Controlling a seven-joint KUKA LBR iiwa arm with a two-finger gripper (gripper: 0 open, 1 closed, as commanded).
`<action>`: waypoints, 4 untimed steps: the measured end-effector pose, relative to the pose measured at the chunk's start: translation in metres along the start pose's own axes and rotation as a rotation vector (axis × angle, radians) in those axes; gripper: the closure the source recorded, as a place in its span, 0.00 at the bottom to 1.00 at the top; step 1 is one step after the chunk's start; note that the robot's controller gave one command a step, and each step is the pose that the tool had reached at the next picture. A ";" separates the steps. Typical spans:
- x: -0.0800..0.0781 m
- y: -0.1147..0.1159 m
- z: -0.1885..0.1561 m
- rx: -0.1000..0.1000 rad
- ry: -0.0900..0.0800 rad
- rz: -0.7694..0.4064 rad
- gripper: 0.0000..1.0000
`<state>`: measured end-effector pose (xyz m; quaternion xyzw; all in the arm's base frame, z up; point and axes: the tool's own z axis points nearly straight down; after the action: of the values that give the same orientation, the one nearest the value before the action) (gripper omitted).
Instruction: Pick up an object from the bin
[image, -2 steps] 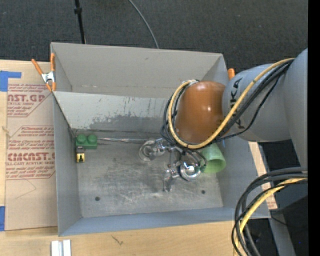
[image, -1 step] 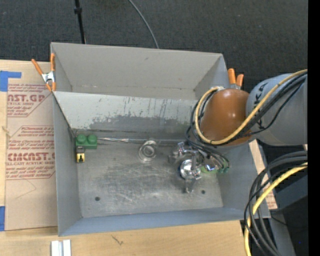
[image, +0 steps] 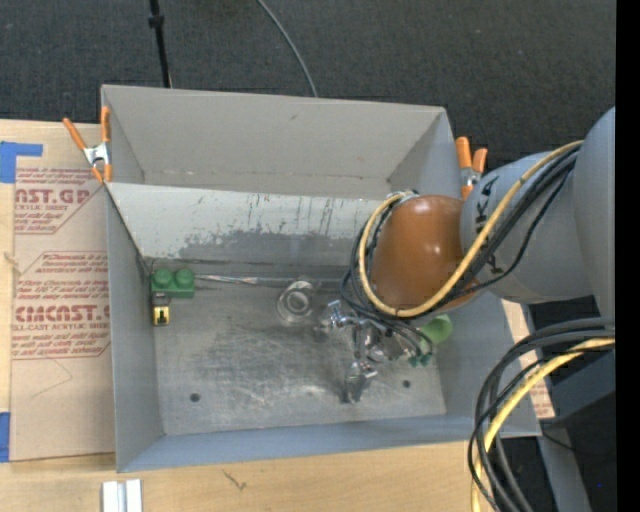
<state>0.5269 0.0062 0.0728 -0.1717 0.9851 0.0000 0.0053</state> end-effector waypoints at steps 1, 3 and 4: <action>0.013 -0.044 0.001 -0.002 0.002 0.111 0.00; -0.009 -0.095 0.000 0.000 0.002 0.159 1.00; -0.029 -0.073 -0.099 0.002 -0.001 0.132 1.00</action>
Offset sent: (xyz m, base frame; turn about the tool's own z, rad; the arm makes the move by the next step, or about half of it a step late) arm 0.0000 -0.0472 -0.0028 0.1102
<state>0.5776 -0.0527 0.1722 -0.1065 0.9943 -0.0005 0.0058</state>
